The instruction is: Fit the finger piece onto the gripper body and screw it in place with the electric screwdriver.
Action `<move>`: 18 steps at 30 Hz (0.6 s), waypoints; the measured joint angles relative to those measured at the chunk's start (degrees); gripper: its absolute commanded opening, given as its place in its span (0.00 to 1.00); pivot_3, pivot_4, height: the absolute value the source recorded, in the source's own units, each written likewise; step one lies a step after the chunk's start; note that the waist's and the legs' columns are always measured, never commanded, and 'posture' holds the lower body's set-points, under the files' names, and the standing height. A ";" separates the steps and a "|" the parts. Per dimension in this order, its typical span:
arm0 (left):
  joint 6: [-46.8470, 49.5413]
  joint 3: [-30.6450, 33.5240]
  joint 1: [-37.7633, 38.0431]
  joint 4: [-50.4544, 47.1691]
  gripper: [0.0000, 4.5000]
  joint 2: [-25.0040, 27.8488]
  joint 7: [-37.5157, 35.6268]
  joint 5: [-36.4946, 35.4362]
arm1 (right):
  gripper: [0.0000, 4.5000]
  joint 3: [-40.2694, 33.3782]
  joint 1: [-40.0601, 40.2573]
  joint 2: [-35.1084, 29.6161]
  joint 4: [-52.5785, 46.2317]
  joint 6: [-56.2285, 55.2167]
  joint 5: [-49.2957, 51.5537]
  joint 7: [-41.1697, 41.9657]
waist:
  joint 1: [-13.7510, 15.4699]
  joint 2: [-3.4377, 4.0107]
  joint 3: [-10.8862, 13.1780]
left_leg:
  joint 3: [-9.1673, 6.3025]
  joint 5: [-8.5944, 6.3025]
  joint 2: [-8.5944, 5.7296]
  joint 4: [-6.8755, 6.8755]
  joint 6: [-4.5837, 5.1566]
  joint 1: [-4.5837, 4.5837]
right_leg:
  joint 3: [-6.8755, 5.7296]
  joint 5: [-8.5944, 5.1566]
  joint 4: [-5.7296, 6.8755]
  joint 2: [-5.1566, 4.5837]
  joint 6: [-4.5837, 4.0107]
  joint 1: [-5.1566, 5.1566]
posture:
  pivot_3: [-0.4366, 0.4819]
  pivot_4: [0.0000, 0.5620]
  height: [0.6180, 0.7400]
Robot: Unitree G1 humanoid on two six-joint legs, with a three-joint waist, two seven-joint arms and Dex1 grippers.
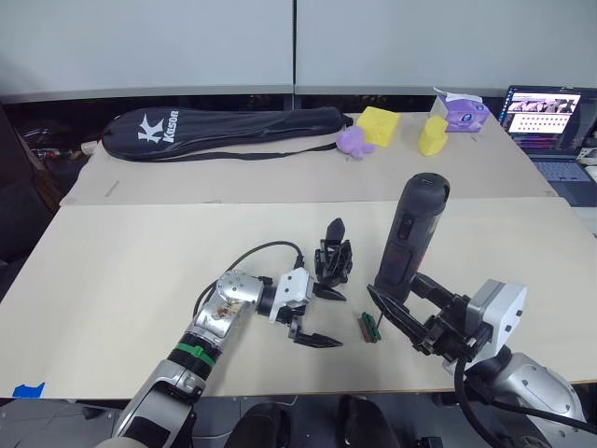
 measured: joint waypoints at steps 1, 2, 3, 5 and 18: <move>0.09 0.00 0.00 -0.07 1.00 0.00 0.02 0.00 | 0.43 -0.01 -0.01 -0.02 0.00 0.00 0.02 -0.02 | 0.00 0.00 0.00 | 0.00 0.00 0.00 0.00 0.00 0.00 | 0.00 0.00 0.00 0.00 0.00 0.00 | 0.48 0.27 0.86; 0.17 0.00 0.00 -0.11 1.00 0.01 0.07 -0.01 | 0.43 -0.04 0.01 -0.05 0.00 0.00 0.03 -0.02 | 0.00 0.00 0.00 | 0.00 0.00 0.00 0.00 -0.01 0.00 | 0.00 0.00 0.00 0.00 0.00 0.00 | 0.48 0.27 0.86; 0.32 0.00 0.00 -0.15 1.00 0.01 0.13 0.00 | 0.43 -0.08 0.10 -0.15 0.00 0.00 0.04 0.03 | 0.00 0.00 0.00 | 0.00 0.00 0.00 0.00 -0.01 0.00 | -0.01 0.00 0.00 0.00 0.00 0.00 | 0.48 0.27 0.86; 0.67 0.00 0.00 -0.40 1.00 0.02 0.19 -0.01 | 0.43 -0.09 0.39 -0.25 0.00 0.00 0.04 0.13 | 0.00 0.00 0.00 | 0.00 0.00 0.00 0.00 0.00 0.00 | -0.01 0.00 0.00 0.00 0.00 0.00 | 0.48 0.27 0.86; 0.96 0.00 0.00 -1.59 1.00 -0.03 0.26 -0.03 | 0.43 -0.12 1.56 -0.26 0.01 -0.01 -0.27 0.68 | 0.00 0.00 0.00 | 0.00 0.00 0.00 0.00 0.00 0.00 | 0.00 0.00 0.00 0.00 0.00 0.00 | 0.48 0.27 0.86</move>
